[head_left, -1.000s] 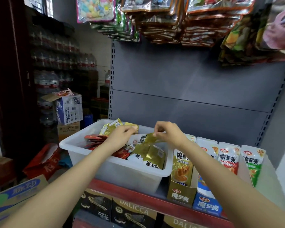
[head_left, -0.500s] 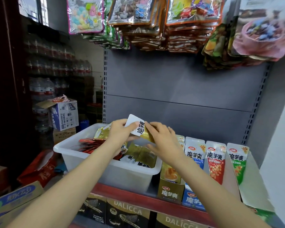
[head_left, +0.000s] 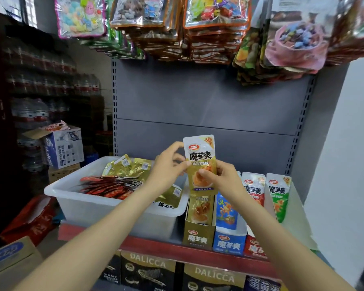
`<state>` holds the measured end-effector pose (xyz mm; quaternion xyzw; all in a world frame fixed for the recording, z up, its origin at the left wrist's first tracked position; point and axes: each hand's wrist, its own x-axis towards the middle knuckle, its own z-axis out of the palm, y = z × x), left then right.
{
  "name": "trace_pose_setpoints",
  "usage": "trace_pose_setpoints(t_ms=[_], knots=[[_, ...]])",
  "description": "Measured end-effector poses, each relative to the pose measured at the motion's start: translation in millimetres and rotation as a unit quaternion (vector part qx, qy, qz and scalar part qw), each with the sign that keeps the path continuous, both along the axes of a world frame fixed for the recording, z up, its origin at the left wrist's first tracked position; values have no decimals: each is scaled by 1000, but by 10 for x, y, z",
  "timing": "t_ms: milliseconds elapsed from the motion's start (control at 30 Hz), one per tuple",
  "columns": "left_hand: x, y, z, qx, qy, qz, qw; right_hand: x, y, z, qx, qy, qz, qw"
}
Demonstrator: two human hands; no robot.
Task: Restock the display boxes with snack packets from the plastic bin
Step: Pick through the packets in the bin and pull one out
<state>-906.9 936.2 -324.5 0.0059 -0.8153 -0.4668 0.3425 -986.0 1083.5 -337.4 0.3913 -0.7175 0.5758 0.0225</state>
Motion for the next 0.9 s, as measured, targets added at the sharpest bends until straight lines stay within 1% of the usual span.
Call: trace_pose_setpoints(t_ms=[167, 267, 400, 467, 600, 767, 833, 900], knots=[[-143, 68, -83, -45, -33, 26, 998, -112, 109, -67, 78, 33, -63, 994], [-206, 75, -125, -76, -48, 50, 995, -165, 127, -138, 93, 22, -65, 993], [-289, 58, -155, -94, -88, 64, 990, -246, 110, -223, 119, 35, -71, 990], [-326, 52, -181, -101, -107, 62, 987, -280, 103, -243, 115, 44, -80, 989], [-389, 68, -240, -115, -141, 52, 982, -349, 109, -254, 77, 44, -115, 989], [-401, 61, -226, -109, -104, 76, 986, -400, 52, -321, 165, 76, -117, 976], [-412, 53, -254, -141, -118, 79, 980, -397, 25, -345, 178, 113, -144, 967], [-438, 44, -304, -215, -135, 87, 963, -390, 9, -375, 190, 157, -168, 954]])
